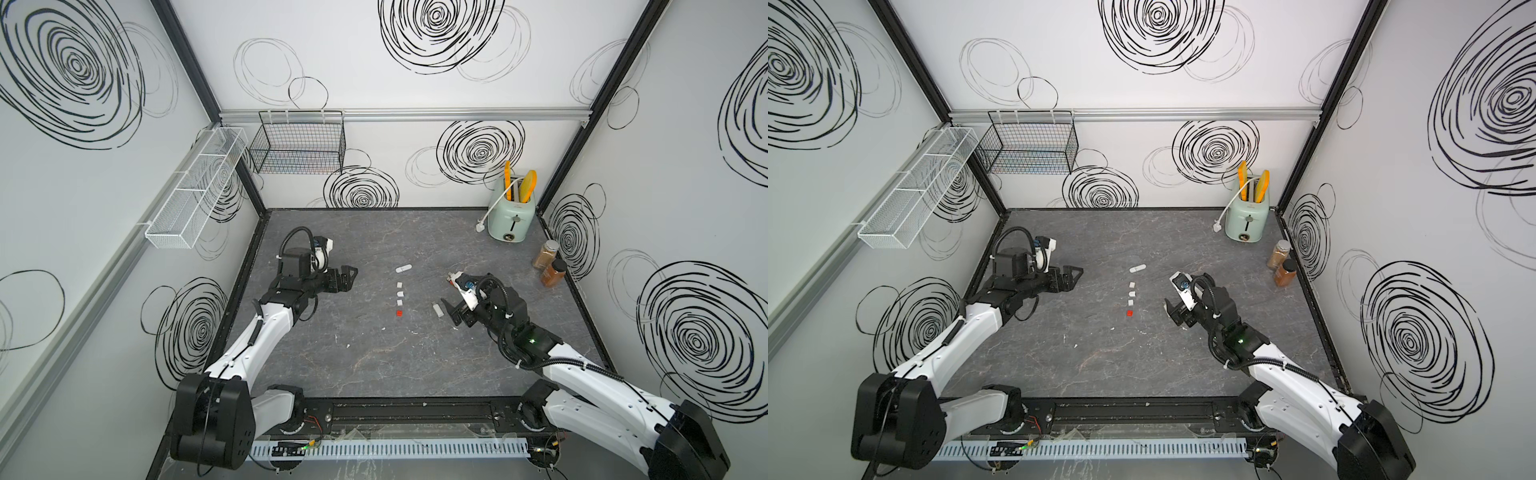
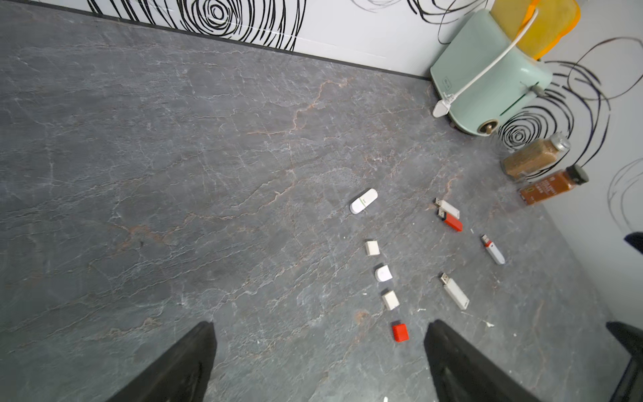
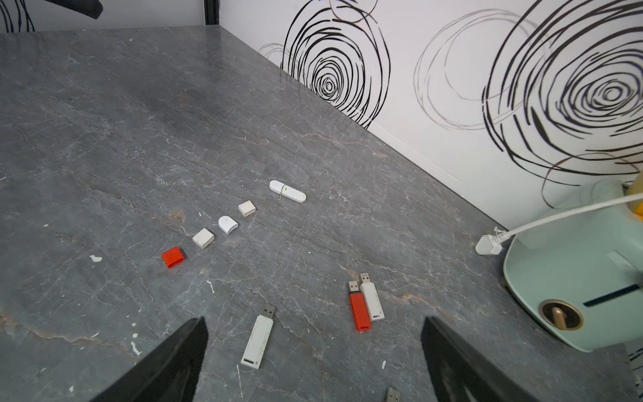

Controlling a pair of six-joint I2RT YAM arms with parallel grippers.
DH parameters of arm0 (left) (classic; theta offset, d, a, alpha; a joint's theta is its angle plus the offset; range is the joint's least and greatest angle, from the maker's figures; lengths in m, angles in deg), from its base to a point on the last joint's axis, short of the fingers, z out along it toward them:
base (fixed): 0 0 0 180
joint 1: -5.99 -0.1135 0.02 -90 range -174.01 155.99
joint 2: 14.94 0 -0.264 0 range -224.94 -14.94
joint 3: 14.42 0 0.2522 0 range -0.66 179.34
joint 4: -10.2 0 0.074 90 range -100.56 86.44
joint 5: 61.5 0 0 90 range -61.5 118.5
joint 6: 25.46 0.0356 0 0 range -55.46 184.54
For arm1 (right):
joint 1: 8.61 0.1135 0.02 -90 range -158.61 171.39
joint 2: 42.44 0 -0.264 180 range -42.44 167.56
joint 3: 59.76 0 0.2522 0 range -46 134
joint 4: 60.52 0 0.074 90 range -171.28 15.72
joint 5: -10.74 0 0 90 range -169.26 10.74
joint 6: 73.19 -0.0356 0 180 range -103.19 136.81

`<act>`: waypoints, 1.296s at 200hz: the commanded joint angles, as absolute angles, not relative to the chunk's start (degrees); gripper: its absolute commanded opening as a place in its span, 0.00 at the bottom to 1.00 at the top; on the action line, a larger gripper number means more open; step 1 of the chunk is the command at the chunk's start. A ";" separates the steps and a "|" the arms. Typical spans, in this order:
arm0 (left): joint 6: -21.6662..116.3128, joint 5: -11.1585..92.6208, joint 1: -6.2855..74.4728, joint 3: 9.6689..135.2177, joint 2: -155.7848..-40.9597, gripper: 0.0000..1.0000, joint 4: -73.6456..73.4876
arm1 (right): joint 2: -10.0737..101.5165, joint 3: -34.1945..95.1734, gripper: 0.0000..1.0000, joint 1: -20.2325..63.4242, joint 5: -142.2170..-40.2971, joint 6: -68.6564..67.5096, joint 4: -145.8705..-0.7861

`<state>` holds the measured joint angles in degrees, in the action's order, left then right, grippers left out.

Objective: Close the usb drive cover
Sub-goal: Pick up the cover from the center of the board.

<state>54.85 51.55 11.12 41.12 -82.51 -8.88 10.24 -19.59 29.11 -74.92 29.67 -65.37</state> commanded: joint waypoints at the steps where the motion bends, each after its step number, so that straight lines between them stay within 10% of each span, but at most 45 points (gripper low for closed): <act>1: 60.75 49.51 10.66 40.57 -80.73 0.98 -4.15 | 13.00 -15.79 0.99 29.46 -77.82 27.43 -67.71; 259: 63.14 52.42 9.86 36.95 -78.87 0.98 -1.38 | 76.36 34.05 0.77 29.94 -92.84 12.42 -84.39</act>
